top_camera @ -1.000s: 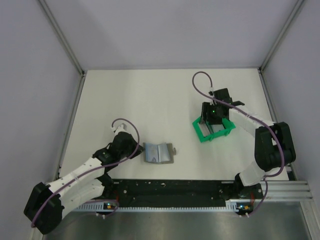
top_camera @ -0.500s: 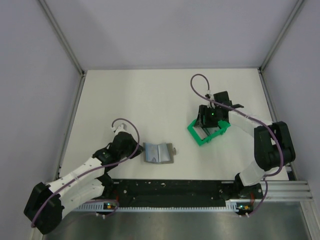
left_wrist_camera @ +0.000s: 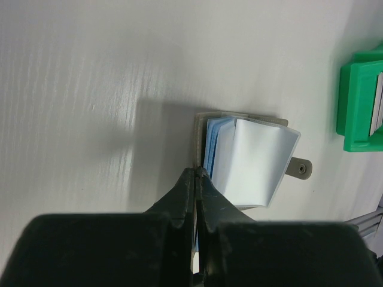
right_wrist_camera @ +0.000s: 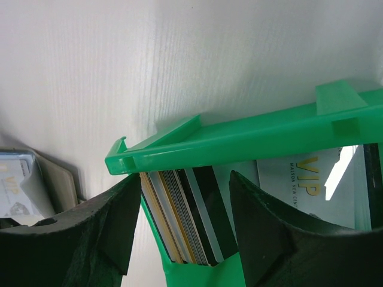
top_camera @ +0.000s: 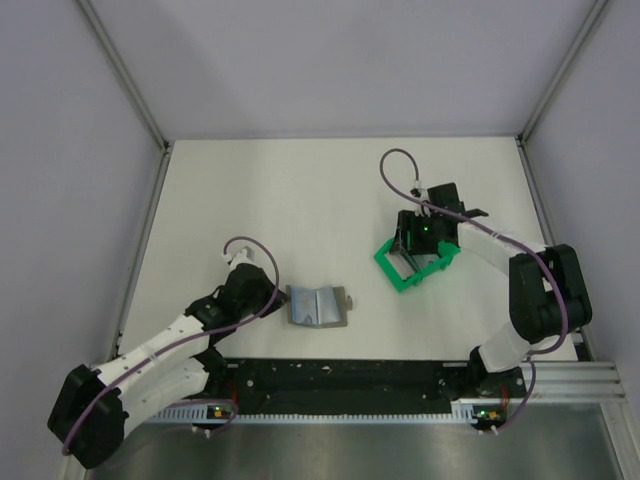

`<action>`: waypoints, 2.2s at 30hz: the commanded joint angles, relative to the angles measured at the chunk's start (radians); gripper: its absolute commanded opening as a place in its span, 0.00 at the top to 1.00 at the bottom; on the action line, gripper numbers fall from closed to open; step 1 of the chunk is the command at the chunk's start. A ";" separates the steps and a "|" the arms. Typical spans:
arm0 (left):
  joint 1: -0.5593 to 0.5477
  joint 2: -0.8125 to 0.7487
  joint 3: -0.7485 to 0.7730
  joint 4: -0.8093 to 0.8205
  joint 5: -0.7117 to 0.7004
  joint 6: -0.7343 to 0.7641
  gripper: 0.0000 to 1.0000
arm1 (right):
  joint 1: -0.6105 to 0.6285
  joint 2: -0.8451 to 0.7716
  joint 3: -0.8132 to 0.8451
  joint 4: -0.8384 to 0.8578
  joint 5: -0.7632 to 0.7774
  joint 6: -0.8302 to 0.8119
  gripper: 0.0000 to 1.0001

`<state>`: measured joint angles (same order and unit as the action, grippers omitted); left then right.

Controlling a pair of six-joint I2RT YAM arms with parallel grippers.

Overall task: Put the credit cards into the card holder
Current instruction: Pick up the credit card from the storage box.

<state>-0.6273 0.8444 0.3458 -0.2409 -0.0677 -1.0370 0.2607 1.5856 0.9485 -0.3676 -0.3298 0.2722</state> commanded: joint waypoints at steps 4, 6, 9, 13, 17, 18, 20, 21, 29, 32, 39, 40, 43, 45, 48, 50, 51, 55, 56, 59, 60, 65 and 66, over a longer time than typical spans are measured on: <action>0.000 -0.008 0.022 0.032 0.006 0.012 1.00 | 0.002 -0.007 -0.030 0.004 -0.060 0.007 0.39; 0.000 -0.007 0.022 0.032 0.006 0.012 1.00 | 0.009 -0.007 -0.031 0.001 -0.046 0.031 0.39; -0.002 -0.008 0.021 0.031 0.006 0.011 1.00 | 0.034 -0.009 -0.040 0.013 0.009 0.113 0.39; -0.002 -0.008 0.021 0.032 0.009 0.009 1.00 | 0.070 -0.016 -0.057 0.064 0.058 0.232 0.39; 0.000 -0.010 0.021 0.028 0.008 0.008 1.00 | 0.126 -0.021 -0.059 0.068 0.161 0.358 0.39; -0.002 -0.010 0.021 0.028 0.008 0.008 1.00 | 0.133 -0.022 -0.065 0.082 0.170 0.389 0.39; 0.000 -0.008 0.021 0.026 0.009 0.009 1.00 | 0.146 -0.024 -0.074 0.105 0.190 0.445 0.39; 0.000 -0.008 0.021 0.026 0.009 0.009 1.00 | 0.147 -0.024 -0.082 0.119 0.198 0.461 0.39; -0.002 -0.011 0.027 0.017 0.008 0.012 1.00 | 0.152 -0.104 -0.085 0.171 0.201 0.422 0.37; 0.000 -0.010 0.027 0.022 0.009 0.012 1.00 | 0.152 -0.111 -0.054 0.132 0.169 0.326 0.37; 0.000 -0.008 0.025 0.035 0.016 0.017 1.00 | 0.153 -0.079 -0.020 0.059 0.118 0.217 0.37; -0.002 -0.008 0.024 0.037 0.019 0.018 1.00 | 0.153 -0.075 -0.017 0.056 0.111 0.207 0.37; 0.000 -0.007 0.019 0.040 0.023 0.029 1.00 | 0.158 -0.049 -0.008 0.049 0.090 0.183 0.37; 0.000 -0.010 0.028 0.005 0.006 0.038 0.86 | 0.160 -0.041 -0.007 0.044 0.090 0.182 0.37; 0.000 -0.025 0.054 -0.066 -0.039 0.054 0.68 | 0.161 -0.041 -0.007 0.042 0.100 0.182 0.37; -0.002 -0.036 0.068 -0.095 -0.063 0.067 0.61 | 0.160 -0.042 -0.004 0.041 0.101 0.180 0.37; 0.000 -0.044 0.073 -0.106 -0.072 0.072 0.57 | 0.160 -0.044 -0.004 0.039 0.104 0.180 0.37; 0.000 -0.047 0.104 -0.139 -0.099 0.097 0.52 | 0.160 -0.050 0.001 0.036 0.112 0.176 0.37; 0.000 -0.047 0.108 -0.141 -0.106 0.101 0.52 | 0.161 -0.050 0.001 0.035 0.113 0.177 0.37; 0.000 -0.042 0.113 -0.114 -0.090 0.114 0.53 | 0.161 -0.056 -0.001 0.033 0.112 0.179 0.37; 0.000 -0.038 0.113 -0.097 -0.080 0.118 0.54 | 0.161 -0.061 -0.002 0.032 0.112 0.177 0.37; -0.002 -0.031 0.139 -0.061 -0.061 0.138 0.49 | 0.161 -0.084 -0.007 0.027 0.121 0.177 0.37; 0.000 -0.025 0.143 -0.025 -0.046 0.152 0.47 | 0.160 -0.087 -0.005 0.027 0.120 0.176 0.37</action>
<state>-0.6273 0.8124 0.4316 -0.3645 -0.1379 -0.9321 0.4110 1.5421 0.8997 -0.3462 -0.2211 0.4637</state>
